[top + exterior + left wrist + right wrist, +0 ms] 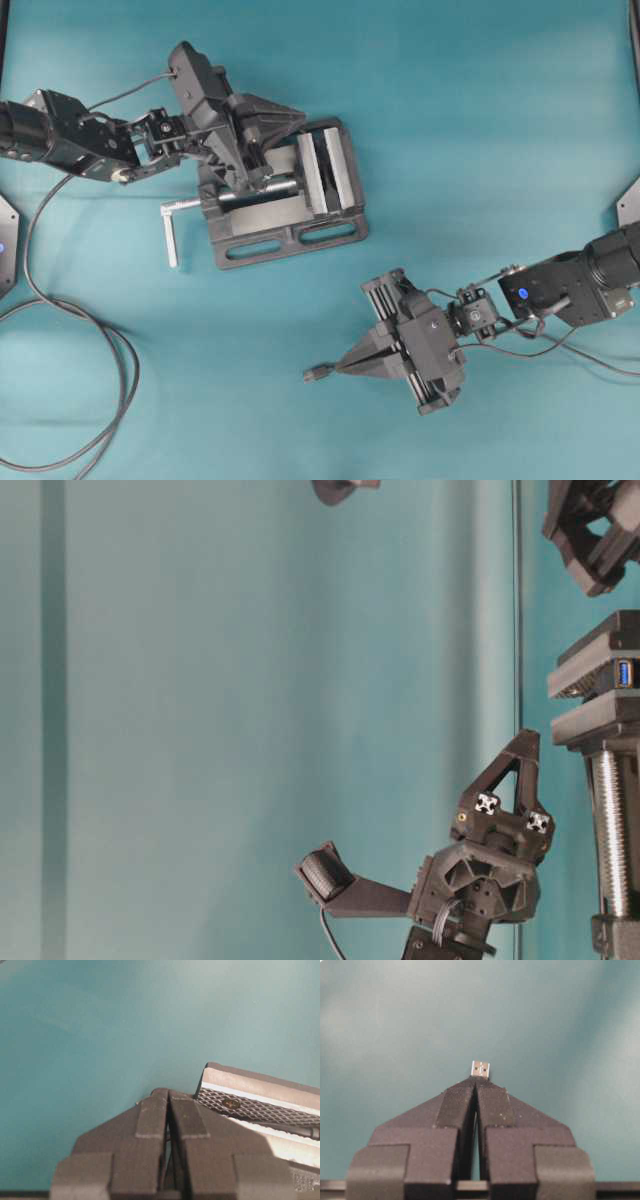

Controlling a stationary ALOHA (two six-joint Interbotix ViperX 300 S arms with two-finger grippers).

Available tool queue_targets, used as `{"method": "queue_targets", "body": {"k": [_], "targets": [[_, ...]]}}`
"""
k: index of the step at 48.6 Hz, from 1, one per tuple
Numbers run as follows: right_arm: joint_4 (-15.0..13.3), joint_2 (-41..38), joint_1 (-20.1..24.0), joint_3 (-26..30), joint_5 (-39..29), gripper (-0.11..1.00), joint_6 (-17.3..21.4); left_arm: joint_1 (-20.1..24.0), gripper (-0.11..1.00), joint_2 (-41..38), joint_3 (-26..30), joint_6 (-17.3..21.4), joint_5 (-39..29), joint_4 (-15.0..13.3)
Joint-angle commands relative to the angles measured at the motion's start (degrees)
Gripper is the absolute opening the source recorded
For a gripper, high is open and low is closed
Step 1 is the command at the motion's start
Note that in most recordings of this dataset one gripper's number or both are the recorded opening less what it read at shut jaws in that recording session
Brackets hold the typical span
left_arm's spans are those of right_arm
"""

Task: Insert the USB cable into the fixed female connector.

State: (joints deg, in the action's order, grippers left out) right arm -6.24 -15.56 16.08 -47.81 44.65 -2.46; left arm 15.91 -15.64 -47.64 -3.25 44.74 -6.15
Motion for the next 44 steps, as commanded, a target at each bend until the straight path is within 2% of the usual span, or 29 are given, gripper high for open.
{"method": "queue_targets", "body": {"k": [1, 20, 31, 34, 38, 41, 44], "targets": [[0.0, 0.8, 0.4, 1.0, 0.4, 0.0, 0.3, -1.1, 0.01, 2.7, 0.8, 0.6, 0.4, 1.4], [0.0, 0.9, 1.6, 1.1, -3.1, 0.01, 1.5, -4.5, -0.02, 7.9, -1.8, 0.0, -5.2, 1.4], [0.0, 0.9, 1.6, 1.1, -4.1, 0.01, 4.7, -5.6, 0.0, 11.5, -3.0, 0.1, -11.5, 1.4], [0.0, 0.9, 1.6, 1.1, -3.3, 0.01, 5.0, -5.6, 0.05, 13.0, -3.7, -0.1, -11.9, 1.4], [0.1, 0.8, 1.1, 1.2, -3.2, 0.01, 5.6, -5.8, 0.18, 14.9, -4.9, -0.1, -11.9, 1.4], [0.1, 0.9, 0.7, 1.2, -3.0, 0.01, 6.3, -6.0, 0.34, 16.5, -6.0, -0.2, -12.0, 1.4], [0.0, 0.8, 0.3, 1.5, -2.8, 0.06, 7.0, -6.6, 0.53, 18.4, -7.0, -0.2, -12.3, 1.4]]}}
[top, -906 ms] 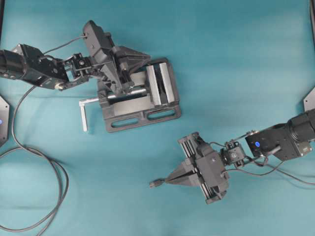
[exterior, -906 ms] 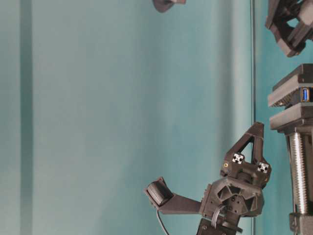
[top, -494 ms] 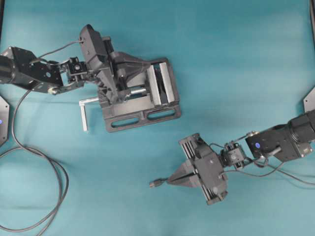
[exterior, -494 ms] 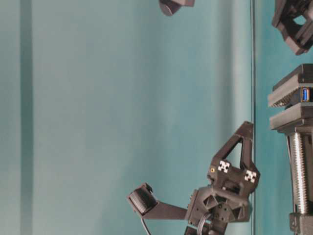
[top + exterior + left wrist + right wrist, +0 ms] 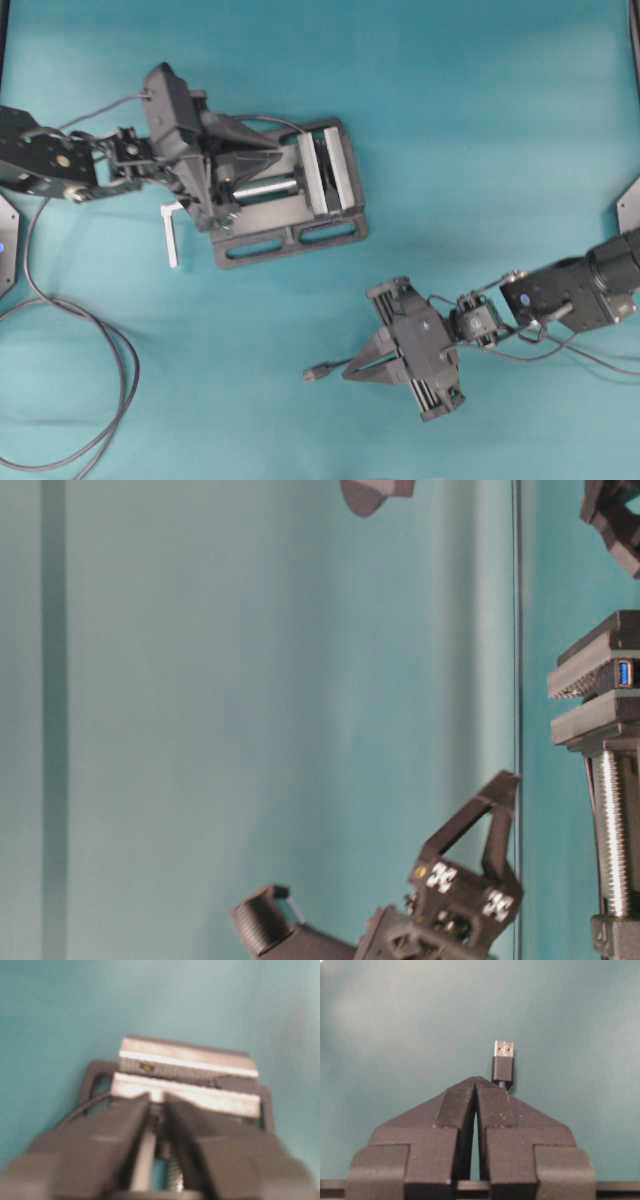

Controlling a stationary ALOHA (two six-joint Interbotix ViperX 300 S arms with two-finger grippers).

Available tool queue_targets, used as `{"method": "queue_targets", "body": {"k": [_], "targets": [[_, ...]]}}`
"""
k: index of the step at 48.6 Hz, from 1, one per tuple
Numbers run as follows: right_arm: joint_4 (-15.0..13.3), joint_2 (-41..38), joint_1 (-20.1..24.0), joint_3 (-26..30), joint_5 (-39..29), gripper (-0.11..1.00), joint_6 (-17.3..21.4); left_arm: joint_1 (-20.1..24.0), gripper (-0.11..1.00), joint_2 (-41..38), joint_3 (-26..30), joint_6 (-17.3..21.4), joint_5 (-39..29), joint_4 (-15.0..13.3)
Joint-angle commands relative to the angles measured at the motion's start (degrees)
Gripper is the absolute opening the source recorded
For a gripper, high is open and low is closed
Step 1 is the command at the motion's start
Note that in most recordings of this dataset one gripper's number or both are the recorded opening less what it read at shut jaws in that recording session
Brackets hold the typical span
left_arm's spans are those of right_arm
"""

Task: Insert the USB cable into the fixed female connector.

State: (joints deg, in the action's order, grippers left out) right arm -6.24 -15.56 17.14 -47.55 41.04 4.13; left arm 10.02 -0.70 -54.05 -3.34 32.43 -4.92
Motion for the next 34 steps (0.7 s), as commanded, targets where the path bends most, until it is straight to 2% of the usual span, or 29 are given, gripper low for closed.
{"method": "queue_targets", "body": {"k": [1, 7, 11, 13, 21, 28, 34], "targets": [[0.0, 0.9, -1.0, 1.3, 0.9, 0.1, 0.7, -0.9, 0.59, 4.0, -0.9, 0.0, 0.0, 0.2], [0.5, 0.7, -1.4, 2.5, 0.4, 0.43, 2.7, -3.6, 0.91, 8.3, -2.7, 0.0, -0.4, 0.2], [0.9, 0.3, -1.4, 3.3, -0.6, 0.67, 3.0, -6.1, 0.93, 11.2, -3.7, 0.9, -1.4, 0.4], [0.9, 0.0, -1.4, 3.7, -1.1, 0.75, 3.0, -7.1, 0.93, 12.7, -4.3, 0.9, -2.2, 0.5], [0.9, -0.9, -1.4, 4.2, -1.5, 0.7, 3.0, -10.5, 0.93, 18.5, -6.9, 0.4, -4.6, 0.4], [1.0, -1.5, -1.4, 4.2, -1.5, 0.7, 3.0, -10.6, 0.93, 24.2, -10.0, -0.8, -5.8, -0.2], [1.0, -2.4, -1.4, 4.4, -1.5, 0.7, 3.0, -10.8, 0.93, 32.0, -14.0, -1.0, -6.9, -0.4]]}}
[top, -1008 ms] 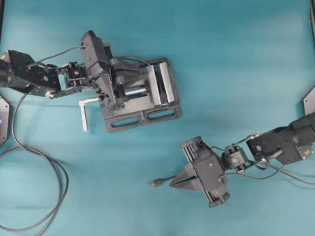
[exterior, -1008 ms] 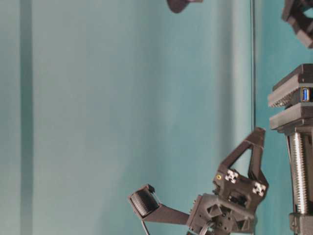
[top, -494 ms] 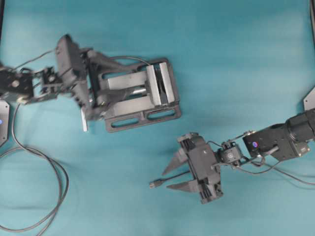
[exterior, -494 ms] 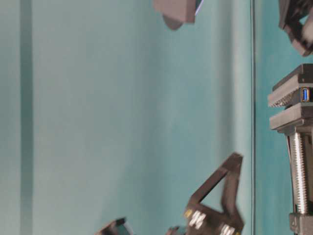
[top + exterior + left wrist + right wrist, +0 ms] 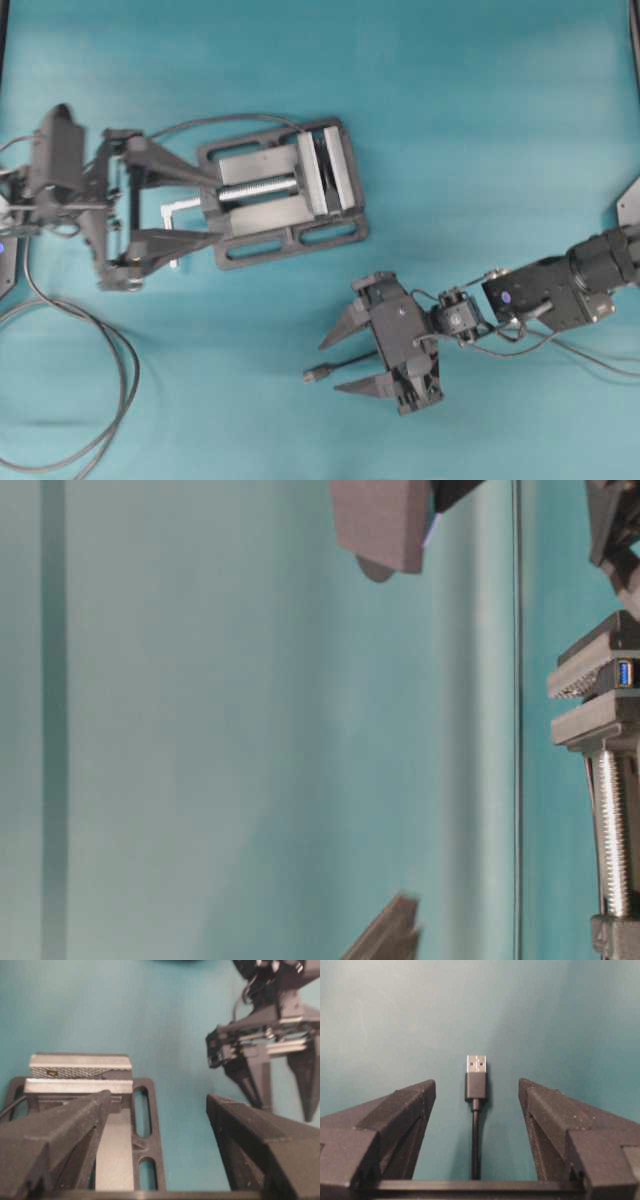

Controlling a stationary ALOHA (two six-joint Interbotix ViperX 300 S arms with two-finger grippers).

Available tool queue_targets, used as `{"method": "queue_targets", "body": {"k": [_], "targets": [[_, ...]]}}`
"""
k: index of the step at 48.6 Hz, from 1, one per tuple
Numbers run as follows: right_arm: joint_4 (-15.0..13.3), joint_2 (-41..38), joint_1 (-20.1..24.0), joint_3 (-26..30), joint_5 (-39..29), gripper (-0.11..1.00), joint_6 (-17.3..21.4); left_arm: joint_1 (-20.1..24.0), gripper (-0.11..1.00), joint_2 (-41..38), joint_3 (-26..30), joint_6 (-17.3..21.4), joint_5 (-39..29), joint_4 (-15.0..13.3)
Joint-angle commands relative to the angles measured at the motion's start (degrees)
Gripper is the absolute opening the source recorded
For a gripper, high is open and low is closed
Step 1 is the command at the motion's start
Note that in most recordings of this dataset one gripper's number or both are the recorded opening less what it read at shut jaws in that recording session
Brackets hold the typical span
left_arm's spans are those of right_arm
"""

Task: Insert the USB cable into the fixed female connector.

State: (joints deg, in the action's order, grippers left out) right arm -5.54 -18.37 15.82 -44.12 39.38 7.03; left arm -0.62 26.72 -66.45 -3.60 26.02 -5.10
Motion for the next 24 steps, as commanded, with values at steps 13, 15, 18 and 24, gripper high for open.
{"method": "queue_targets", "body": {"k": [13, 15, 18, 24], "targets": [[0.3, -1.4, -0.1, 3.2, 0.3, 0.69, 0.1, -0.6, 0.93, 27.9, -10.2, -0.7, -14.9, -0.1], [0.3, -1.8, -0.1, 3.5, 0.3, 0.69, 0.1, -0.6, 0.93, 31.1, -10.3, -0.7, -18.8, -0.1], [0.3, -2.2, -0.1, 4.0, 0.4, 0.69, 0.1, -0.6, 0.93, 35.1, -10.2, -0.8, -24.9, -0.1], [0.3, -3.3, -0.1, 4.4, 0.5, 0.68, 0.1, -0.6, 0.93, 38.9, -10.4, -1.0, -33.5, -0.1]]}}
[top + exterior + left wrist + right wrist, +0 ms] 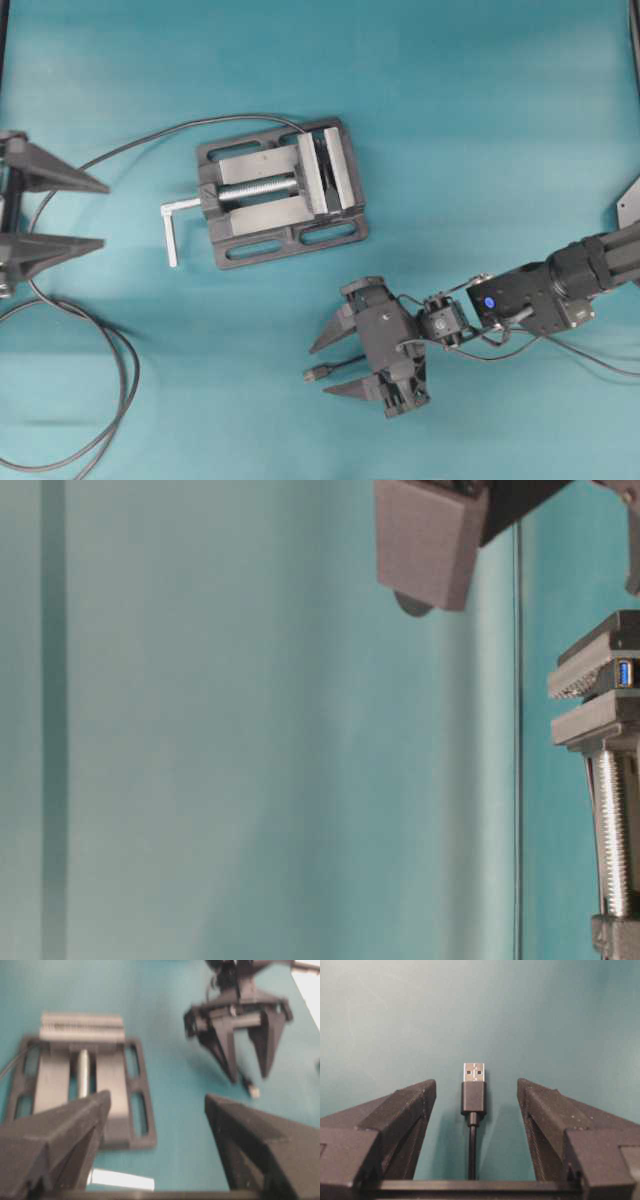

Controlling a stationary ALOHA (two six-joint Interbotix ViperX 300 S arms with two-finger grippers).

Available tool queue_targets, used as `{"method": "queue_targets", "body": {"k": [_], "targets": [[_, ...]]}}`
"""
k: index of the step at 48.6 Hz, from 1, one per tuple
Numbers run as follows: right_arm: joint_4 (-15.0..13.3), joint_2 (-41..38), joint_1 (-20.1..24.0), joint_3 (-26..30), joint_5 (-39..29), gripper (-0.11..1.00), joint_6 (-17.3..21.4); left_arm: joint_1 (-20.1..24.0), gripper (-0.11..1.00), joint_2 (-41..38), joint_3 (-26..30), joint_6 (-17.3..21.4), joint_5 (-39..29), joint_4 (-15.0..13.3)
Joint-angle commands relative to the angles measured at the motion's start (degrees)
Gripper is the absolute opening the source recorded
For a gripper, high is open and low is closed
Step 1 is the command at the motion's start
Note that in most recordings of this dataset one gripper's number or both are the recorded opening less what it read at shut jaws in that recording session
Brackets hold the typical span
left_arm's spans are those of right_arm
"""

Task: Insert the USB cable into the fixed female connector.

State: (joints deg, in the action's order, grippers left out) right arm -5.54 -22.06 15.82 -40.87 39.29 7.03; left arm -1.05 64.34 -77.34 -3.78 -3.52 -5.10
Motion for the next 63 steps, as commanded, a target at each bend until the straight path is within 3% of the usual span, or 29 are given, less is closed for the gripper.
{"method": "queue_targets", "body": {"k": [1, 11, 24, 41, 63], "targets": [[0.3, 0.3, -0.1, 1.1, 0.6, 0.68, 0.1, -0.2, 0.93, 1.3, 0.5, -0.7, -4.6, -0.1], [0.3, 0.1, -0.1, 0.7, 0.7, 0.57, 0.1, -0.3, 0.93, 0.7, -2.1, -0.9, -1.8, 0.2], [0.3, -0.1, -0.1, -0.7, 1.0, 0.44, 0.0, -0.2, 0.93, 0.7, -7.4, -1.1, 9.6, 0.2], [0.3, -3.2, 0.6, 0.1, 3.2, 0.43, 0.1, -0.3, 0.93, 0.7, -7.8, -1.3, 9.0, 0.2], [0.1, -2.3, 1.0, -1.5, 4.0, 0.35, -0.1, -0.2, 0.93, 0.7, -7.8, -1.4, 9.0, 0.2]]}}
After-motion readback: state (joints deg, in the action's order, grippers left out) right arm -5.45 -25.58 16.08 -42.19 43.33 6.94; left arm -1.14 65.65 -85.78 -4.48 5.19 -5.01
